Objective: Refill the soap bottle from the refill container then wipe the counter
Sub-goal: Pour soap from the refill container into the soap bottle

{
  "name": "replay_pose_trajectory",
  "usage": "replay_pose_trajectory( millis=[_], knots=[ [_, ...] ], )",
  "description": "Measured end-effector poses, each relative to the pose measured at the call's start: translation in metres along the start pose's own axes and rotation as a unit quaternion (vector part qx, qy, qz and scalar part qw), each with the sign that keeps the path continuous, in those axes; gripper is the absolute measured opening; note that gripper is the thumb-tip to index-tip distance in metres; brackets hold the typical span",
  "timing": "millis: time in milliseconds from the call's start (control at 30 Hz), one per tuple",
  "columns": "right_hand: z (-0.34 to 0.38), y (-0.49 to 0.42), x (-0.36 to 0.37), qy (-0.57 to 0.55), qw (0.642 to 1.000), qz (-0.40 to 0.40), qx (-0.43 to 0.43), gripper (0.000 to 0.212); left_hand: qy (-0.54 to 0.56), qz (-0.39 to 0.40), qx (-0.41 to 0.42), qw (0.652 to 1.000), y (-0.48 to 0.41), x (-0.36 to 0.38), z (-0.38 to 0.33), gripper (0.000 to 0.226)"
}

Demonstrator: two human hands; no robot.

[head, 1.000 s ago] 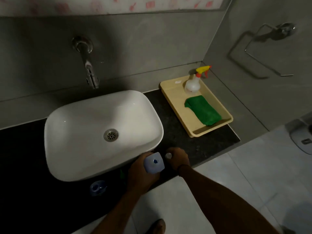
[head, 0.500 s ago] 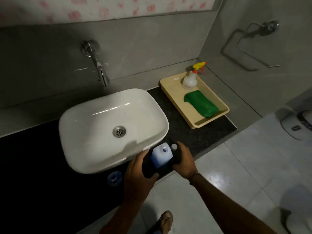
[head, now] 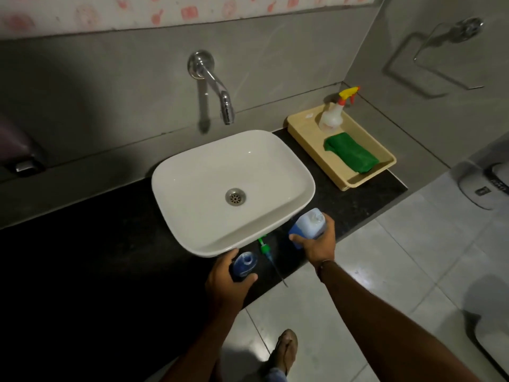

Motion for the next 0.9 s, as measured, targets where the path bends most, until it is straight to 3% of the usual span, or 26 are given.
replay_pose_trajectory(
  millis=[233,400,567,733,900],
  knots=[
    [-0.007,-0.002,0.003,0.03,0.998,-0.056,-0.004,0.082,-0.038,0.077,-0.058,0.995,-0.021,0.009,-0.003,0.05],
    [0.025,0.028,-0.016,0.009,0.997,-0.058,-0.06,0.07,0.011,0.039,-0.036,0.999,-0.011,-0.021,-0.027,0.055],
    [0.115,0.073,-0.044,-0.032,0.979,-0.044,-0.197,0.066,0.121,0.023,-0.008,0.992,-0.018,-0.076,-0.075,0.048],
    [0.221,0.106,-0.037,-0.064,0.949,0.025,-0.309,0.077,0.205,-0.015,0.056,0.977,-0.038,-0.146,-0.146,0.048],
    [0.318,0.132,-0.003,-0.016,0.908,0.079,-0.41,0.076,0.221,-0.05,0.141,0.964,-0.054,-0.211,-0.199,0.042]
  ],
)
Point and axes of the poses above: each hand's wrist, its own y-axis away from the middle knuckle, its own x-axis out of the palm, z = x × y, the point moved 4 cm from there along -y, towards the middle knuckle, and after that the axes turned 5 degrees about -z, right-handed, at the moved point
